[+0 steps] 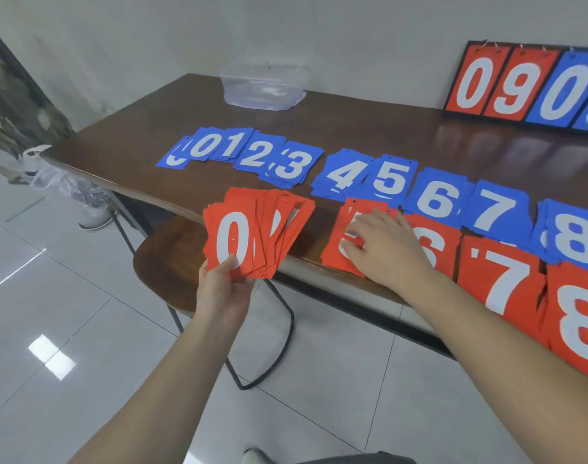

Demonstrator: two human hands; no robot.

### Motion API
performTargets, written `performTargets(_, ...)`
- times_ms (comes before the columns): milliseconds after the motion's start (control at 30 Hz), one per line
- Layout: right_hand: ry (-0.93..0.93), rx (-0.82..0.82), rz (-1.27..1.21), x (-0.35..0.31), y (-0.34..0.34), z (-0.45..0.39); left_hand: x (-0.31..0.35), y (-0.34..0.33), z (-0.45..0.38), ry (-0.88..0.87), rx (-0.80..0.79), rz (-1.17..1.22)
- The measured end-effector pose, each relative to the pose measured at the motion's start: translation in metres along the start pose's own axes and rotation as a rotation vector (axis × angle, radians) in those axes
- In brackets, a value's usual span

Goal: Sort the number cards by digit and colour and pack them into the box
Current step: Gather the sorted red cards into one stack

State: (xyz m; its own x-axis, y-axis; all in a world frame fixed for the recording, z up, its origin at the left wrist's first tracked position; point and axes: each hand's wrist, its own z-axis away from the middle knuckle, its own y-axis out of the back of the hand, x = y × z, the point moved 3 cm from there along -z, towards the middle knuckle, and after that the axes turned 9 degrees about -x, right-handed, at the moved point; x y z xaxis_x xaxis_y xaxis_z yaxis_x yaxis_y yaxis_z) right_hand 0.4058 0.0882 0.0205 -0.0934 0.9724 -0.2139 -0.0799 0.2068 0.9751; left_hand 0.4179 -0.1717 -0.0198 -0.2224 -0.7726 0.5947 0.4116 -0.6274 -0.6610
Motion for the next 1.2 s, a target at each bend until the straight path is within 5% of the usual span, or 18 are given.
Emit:
performTargets(167,0.018,-0.092,-0.041,-0.007,-0.006,0.009,-0.013,-0.001,0.006,0.000,-0.058,-0.023)
performTargets(767,0.062,0.059,-0.465,-0.057,-0.008,-0.003,-0.026,-0.012,0.013,-0.019,-0.103,-0.112)
performTargets(1000,-0.279,-0.032,-1.337,-0.028,0.004,-0.024,0.008,-0.040,0.013,-0.201,-0.221,-0.394)
performTargets(1200,-0.233,0.025,-1.675,-0.025,0.020,-0.030,0.030,-0.077,0.016,-0.469,-0.410,-0.810)
